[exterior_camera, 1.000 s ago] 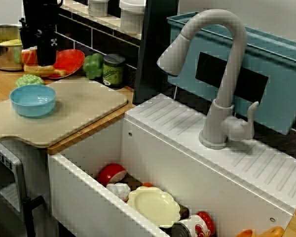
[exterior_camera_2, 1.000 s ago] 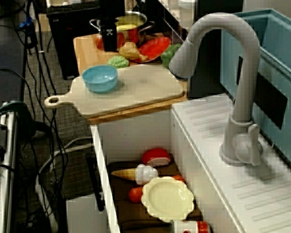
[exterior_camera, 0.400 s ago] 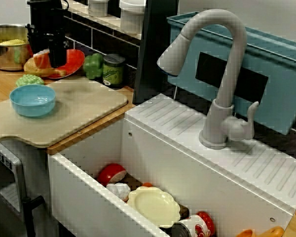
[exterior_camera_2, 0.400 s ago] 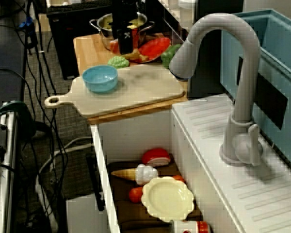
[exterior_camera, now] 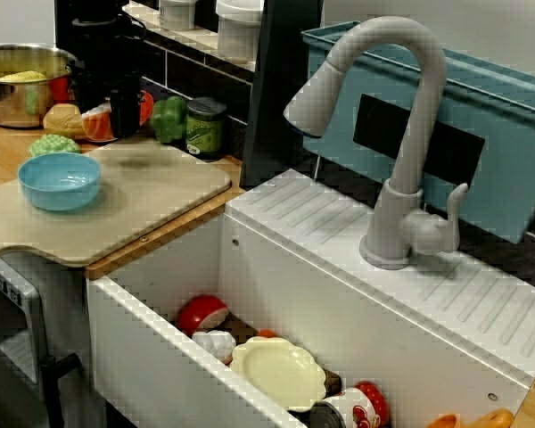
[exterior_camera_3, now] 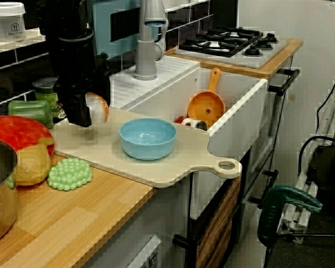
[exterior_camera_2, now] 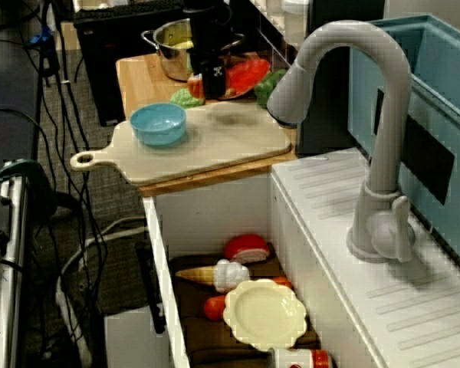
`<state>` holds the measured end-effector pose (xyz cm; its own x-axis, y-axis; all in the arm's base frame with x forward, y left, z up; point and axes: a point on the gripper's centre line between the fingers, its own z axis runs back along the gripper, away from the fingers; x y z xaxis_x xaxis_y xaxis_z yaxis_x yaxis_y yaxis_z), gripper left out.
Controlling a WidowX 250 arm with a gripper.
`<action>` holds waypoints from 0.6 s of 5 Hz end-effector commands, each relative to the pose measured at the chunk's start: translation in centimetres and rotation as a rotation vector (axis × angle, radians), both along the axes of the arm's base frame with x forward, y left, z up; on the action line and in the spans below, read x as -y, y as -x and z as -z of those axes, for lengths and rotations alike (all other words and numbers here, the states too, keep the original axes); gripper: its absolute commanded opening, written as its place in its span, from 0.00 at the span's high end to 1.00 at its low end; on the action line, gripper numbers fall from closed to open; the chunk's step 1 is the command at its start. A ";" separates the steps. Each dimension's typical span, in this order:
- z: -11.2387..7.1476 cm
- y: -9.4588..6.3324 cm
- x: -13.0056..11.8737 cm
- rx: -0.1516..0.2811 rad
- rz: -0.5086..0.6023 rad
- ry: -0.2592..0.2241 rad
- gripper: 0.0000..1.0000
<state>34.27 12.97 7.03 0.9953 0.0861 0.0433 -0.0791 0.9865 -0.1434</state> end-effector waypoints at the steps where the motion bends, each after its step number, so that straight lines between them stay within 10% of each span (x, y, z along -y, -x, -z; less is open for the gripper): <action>1: 1.3 0.2 1.3 0.036 -0.060 -0.049 1.00; 2: 3.0 1.6 1.6 0.037 -0.079 -0.069 0.00; 3: 3.9 2.8 1.3 0.022 -0.089 -0.040 0.00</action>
